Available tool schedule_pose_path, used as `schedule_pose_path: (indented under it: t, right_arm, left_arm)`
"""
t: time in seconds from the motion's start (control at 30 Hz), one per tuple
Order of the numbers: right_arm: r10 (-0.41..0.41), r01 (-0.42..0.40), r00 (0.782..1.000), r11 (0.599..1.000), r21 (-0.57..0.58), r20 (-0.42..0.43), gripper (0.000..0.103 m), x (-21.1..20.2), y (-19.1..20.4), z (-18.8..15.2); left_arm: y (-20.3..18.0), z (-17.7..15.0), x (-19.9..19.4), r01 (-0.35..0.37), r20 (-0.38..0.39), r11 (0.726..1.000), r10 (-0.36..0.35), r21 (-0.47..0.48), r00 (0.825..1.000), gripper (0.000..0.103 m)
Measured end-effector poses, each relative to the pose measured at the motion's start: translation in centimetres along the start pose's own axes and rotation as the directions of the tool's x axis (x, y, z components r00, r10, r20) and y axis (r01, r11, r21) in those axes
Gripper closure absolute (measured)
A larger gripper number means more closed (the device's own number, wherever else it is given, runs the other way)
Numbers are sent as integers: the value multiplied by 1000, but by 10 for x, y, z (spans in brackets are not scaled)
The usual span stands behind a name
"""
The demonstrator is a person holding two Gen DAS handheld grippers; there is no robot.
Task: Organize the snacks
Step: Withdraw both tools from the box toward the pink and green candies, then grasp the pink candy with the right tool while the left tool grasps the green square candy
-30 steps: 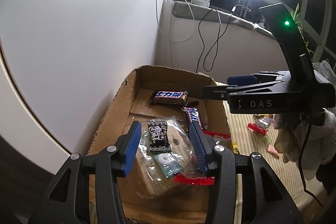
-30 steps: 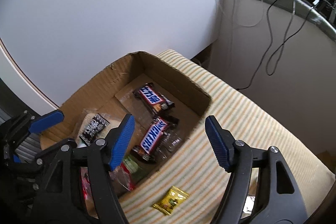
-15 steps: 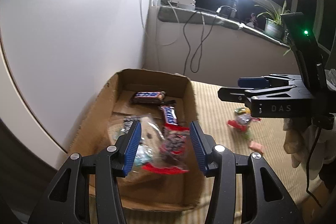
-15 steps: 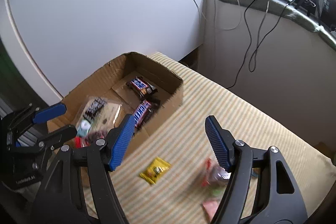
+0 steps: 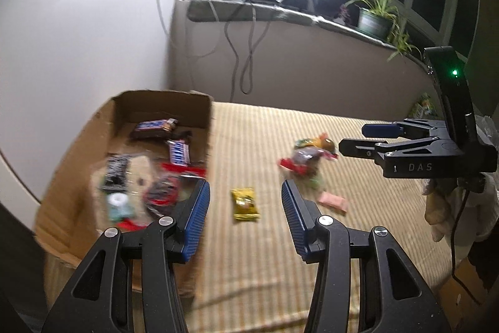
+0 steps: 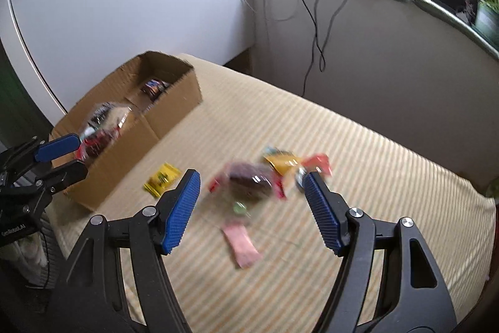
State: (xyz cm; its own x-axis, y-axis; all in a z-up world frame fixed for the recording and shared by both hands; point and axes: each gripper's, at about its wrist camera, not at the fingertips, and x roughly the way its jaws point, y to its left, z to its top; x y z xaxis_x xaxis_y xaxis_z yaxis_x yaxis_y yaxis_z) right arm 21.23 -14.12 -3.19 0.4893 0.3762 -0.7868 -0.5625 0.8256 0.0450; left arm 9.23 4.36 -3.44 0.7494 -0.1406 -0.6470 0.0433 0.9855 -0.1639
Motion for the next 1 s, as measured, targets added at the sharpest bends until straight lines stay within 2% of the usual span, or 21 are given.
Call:
schedule_pose_path:
  t: [0.13, 0.33, 0.5, 0.57, 0.73, 1.0]
  right_arm:
    - [21, -22, 1000, 1000, -4, -20, 31, 3, -8, -18]
    - [64, -69, 994, 996, -52, -87, 50, 19, -2, -39]
    - [83, -92, 989, 993, -71, -125, 53, 35, 4, -47]
    - [88, -99, 987, 992, -75, -136, 59, 40, 5, -49]
    - [102, -112, 985, 991, -67, -140, 61, 48, 3, -50]
    - [126, -138, 982, 987, -78, -144, 65, 50, 4, -53]
  left_arm:
    - [-16, -5, 12, 25, -28, 1000, -24, 11, 999, 56]
    - [-25, -12, 30, 42, -79, 999, -41, 15, 996, 56]
    - [-31, -16, 45, 28, -113, 999, -25, 24, 993, 58]
    - [-33, -15, 51, 18, -121, 999, -13, 37, 993, 58]
    - [-43, -13, 64, -6, -133, 997, 17, 80, 991, 59]
    - [-60, -7, 79, 27, -153, 994, -11, 107, 988, 68]
